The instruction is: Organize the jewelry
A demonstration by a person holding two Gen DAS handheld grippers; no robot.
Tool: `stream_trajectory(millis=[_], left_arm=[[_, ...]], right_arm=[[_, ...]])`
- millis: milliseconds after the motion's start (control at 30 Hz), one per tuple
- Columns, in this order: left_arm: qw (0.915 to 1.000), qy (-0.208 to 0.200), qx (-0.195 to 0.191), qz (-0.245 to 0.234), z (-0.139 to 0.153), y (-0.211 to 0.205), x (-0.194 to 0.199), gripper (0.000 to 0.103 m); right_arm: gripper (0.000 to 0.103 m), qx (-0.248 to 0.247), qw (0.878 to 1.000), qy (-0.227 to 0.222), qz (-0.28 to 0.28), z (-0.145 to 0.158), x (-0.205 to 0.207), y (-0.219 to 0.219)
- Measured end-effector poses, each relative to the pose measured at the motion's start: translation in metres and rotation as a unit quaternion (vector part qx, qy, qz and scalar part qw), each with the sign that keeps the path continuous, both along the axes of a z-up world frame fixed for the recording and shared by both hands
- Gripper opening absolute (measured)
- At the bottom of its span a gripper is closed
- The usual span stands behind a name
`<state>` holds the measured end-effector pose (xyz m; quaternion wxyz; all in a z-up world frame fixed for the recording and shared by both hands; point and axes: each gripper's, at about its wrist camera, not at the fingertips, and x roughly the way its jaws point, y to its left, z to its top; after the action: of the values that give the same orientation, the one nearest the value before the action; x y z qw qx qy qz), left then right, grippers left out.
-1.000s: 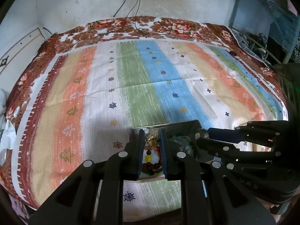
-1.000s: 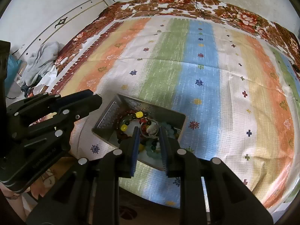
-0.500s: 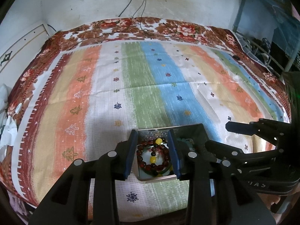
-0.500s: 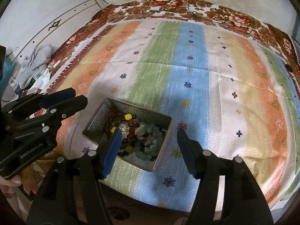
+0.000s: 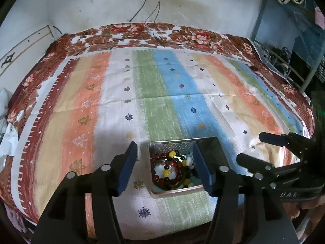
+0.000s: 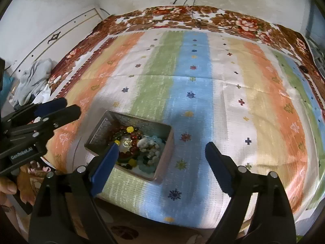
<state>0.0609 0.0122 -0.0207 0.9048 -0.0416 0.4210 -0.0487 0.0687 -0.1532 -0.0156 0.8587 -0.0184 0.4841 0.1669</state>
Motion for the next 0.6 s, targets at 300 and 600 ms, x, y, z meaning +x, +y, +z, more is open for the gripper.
stream_trajectory(millis=[300, 600], left_arm=[[0.9994, -0.033, 0.004, -0.010, 0.005, -0.002, -0.018, 0.097], [0.9979, -0.058, 0.020, -0.021, 0.006, -0.009, -0.042, 0.097]], right_arm=[[0.098, 0.016, 0.999, -0.027, -0.017, 0.007, -0.019, -0.020], [0.098, -0.003, 0.995, -0.101, 0.003, 0.024, -0.054, -0.016]])
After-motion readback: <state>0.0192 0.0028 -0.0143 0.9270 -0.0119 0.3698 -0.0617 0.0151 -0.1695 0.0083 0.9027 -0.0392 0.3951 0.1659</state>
